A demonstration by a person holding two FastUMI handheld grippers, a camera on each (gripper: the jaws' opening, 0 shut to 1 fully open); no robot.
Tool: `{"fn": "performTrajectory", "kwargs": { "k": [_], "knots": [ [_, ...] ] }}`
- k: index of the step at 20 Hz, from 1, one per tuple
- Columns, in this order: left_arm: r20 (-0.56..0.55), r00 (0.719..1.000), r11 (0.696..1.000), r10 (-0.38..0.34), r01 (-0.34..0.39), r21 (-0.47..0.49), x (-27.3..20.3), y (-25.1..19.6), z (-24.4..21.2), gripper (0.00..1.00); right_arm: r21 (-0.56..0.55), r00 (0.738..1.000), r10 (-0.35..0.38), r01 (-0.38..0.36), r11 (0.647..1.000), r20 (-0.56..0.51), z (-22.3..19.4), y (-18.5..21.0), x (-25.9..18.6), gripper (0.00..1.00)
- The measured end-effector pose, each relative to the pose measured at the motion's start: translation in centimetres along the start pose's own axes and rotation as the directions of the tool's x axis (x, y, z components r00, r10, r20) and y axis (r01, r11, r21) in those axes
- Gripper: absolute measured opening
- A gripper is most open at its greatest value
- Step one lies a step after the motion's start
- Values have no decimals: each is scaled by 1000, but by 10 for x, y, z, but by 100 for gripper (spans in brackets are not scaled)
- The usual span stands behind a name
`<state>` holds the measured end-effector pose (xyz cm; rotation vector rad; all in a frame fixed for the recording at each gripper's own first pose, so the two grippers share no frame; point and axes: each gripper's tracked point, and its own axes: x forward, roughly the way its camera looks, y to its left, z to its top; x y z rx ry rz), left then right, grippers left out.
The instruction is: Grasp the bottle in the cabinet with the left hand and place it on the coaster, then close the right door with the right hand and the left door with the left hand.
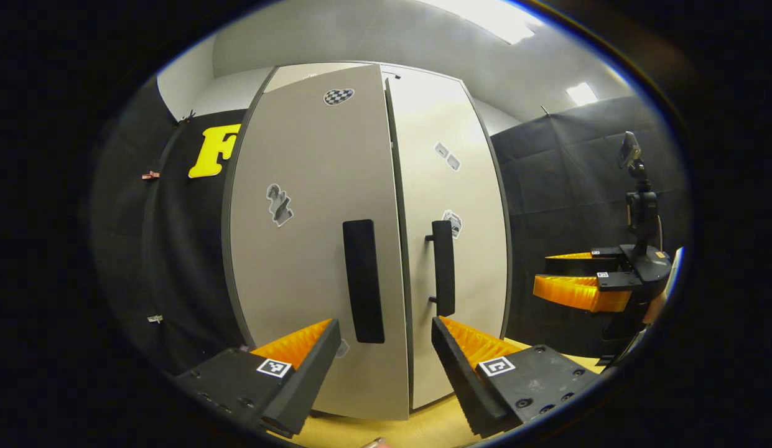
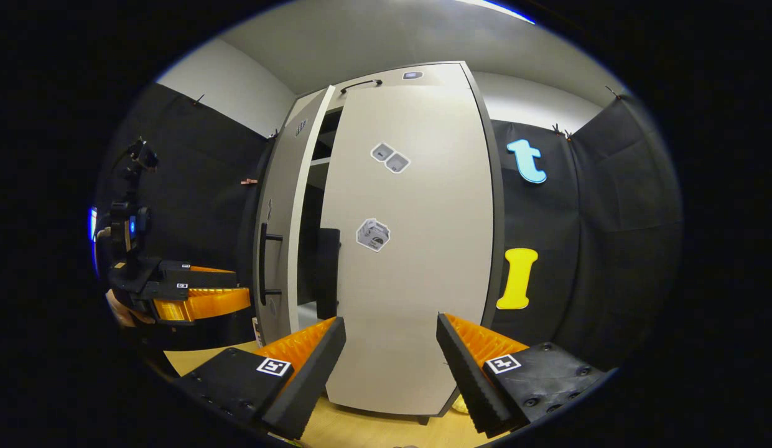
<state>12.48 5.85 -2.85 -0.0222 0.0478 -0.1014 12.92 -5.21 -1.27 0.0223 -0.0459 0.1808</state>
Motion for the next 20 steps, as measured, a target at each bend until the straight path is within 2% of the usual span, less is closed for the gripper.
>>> {"fn": "performTrajectory", "kwargs": {
  "k": [20],
  "knots": [
    [-4,1000,998,31,-32,-52,1,0,-4,93,-8,999,32,-32,999,1,-3,9,4,98]
  ]
}}
